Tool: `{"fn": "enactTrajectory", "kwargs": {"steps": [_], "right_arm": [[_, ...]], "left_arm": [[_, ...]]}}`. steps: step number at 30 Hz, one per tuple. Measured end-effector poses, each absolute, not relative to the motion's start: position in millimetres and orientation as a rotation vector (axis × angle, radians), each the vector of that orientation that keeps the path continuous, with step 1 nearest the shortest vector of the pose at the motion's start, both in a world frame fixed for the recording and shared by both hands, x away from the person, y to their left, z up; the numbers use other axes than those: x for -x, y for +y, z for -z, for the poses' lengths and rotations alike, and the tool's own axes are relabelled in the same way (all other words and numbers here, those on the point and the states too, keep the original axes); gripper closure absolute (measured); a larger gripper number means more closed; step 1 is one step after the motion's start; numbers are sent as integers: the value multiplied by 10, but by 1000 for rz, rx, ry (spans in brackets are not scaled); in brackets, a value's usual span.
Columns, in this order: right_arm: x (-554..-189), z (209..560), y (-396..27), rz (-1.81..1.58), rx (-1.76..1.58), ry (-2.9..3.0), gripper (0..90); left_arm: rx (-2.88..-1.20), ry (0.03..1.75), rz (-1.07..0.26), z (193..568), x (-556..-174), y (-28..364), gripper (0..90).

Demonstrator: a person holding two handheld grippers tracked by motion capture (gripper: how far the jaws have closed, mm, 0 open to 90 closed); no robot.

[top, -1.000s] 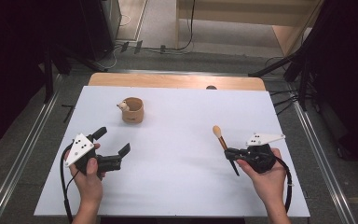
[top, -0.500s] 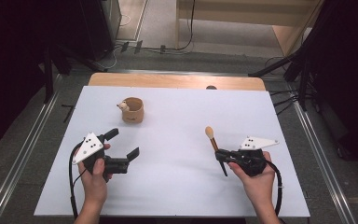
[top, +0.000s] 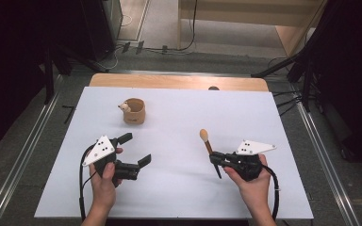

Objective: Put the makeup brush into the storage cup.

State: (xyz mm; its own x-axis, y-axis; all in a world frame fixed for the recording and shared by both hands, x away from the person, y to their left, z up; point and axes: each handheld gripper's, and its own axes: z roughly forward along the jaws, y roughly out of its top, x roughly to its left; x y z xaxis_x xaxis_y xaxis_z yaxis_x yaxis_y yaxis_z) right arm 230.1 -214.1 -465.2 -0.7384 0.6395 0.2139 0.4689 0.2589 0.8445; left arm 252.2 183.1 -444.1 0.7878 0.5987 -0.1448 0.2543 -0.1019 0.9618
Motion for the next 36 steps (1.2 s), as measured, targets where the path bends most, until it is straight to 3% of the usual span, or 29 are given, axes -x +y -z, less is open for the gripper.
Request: {"fn": "enactTrajectory", "kwargs": {"steps": [19,29,36], "right_arm": [[-2185,4556,-1794,-1639,-912,2349,808],[-2125,4523,-1658,-1668,-846,2346,807],[-2093,4516,-1569,-1682,-811,2358,807]], "left_arm": [[-1676,591,-178,4458,-2456,1614,0],[-1676,555,-19,4455,-2445,1467,4],[-1683,560,25,4441,-2414,1378,174]]}}
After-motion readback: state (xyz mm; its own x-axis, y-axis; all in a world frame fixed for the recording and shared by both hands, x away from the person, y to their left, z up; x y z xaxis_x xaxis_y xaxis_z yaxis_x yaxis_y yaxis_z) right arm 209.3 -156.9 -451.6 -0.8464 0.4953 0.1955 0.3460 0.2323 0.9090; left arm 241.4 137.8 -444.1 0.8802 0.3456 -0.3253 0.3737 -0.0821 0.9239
